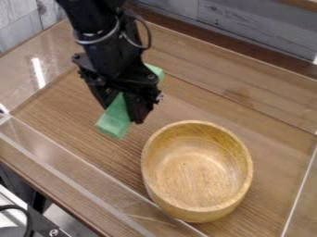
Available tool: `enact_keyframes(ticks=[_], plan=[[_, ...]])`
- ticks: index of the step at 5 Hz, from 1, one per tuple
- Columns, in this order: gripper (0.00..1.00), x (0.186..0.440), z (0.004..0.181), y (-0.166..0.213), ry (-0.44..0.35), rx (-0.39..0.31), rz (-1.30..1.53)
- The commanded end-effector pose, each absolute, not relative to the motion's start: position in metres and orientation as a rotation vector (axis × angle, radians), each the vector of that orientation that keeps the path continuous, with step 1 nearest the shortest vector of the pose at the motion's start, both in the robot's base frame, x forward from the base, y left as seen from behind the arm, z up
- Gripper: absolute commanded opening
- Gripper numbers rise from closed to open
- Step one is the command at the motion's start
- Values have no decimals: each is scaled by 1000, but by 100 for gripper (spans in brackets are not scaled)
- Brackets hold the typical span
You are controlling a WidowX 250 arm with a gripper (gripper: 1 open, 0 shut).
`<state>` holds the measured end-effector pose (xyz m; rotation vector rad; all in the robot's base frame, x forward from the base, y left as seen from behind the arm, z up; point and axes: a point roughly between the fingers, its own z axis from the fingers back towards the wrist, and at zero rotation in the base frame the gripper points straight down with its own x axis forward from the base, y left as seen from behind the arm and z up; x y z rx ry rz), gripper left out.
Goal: Remove the green block from inside the brown bowl and put it on the table
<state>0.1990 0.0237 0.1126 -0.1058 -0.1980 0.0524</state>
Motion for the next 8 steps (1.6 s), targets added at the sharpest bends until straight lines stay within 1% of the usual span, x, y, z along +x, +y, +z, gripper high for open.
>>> enact_keyframes(ticks=[1,4,7,8], plan=[[0,207,113,29,-233,-100,52],[0,217,96,39,-245,-97,53],[0,226,88,45,-251,-100,62],[0,228,83,55,-251,-98,77]])
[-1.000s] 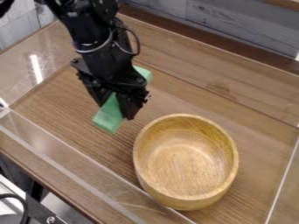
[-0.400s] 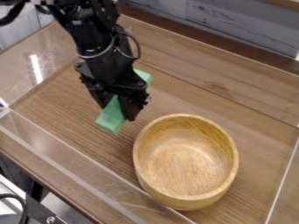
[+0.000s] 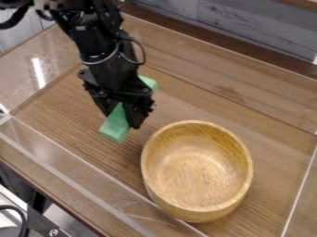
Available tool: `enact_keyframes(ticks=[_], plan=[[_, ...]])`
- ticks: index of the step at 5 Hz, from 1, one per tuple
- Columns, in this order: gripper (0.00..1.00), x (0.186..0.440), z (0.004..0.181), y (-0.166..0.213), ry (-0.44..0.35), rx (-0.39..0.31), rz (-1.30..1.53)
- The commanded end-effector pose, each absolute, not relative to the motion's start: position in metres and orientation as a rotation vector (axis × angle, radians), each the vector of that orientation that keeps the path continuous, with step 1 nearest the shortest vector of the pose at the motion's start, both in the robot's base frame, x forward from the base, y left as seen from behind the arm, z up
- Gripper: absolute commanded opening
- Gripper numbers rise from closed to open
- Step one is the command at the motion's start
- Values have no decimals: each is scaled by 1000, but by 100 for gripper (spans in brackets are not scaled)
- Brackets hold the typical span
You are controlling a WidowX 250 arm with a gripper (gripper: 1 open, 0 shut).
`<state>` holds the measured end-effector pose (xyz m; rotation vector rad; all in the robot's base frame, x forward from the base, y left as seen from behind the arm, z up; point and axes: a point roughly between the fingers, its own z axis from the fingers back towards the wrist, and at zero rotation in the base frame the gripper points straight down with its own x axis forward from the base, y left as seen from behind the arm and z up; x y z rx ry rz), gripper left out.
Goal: Remove the green block from inside the brown bowl and put it on the table
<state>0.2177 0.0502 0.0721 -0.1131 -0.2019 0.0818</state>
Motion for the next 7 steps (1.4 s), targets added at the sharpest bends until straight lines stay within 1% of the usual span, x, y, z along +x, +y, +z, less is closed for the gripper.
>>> enact_keyframes(ticks=[1,5,6,7], plan=[[0,230,79,66,-252,-96,92],[0,241,67,86,-248,-100,128],[100,243,65,89,-245,-102,132],[0,244,65,90,-241,-105,135]])
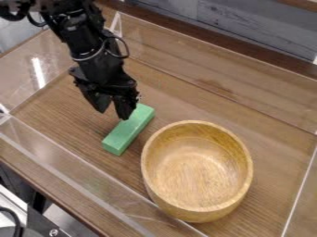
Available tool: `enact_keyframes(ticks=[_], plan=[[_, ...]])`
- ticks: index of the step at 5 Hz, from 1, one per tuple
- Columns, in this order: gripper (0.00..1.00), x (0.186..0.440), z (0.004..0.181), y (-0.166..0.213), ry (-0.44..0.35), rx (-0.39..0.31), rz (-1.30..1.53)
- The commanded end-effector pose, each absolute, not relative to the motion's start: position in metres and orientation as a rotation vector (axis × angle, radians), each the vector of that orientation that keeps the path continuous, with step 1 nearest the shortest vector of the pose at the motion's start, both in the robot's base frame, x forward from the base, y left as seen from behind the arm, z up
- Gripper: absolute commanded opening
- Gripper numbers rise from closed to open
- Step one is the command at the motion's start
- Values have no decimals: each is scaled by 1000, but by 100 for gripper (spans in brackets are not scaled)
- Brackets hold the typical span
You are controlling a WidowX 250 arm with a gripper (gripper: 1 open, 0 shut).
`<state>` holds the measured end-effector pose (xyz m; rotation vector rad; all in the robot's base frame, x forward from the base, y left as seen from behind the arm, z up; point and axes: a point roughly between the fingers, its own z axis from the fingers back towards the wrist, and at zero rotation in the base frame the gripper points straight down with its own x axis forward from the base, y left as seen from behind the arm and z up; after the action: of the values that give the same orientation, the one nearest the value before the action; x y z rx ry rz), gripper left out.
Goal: Remove the green block from inside the brown bowl and put it on the table
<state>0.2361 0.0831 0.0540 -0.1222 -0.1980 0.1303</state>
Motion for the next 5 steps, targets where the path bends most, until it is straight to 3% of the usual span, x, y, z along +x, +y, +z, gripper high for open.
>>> enact_keyframes(ticks=[1,2,5], plan=[[0,245,63,90,-237,-109,139],[100,246,63,90,-232,-114,141],[100,251,54,86,-222,-132,147]])
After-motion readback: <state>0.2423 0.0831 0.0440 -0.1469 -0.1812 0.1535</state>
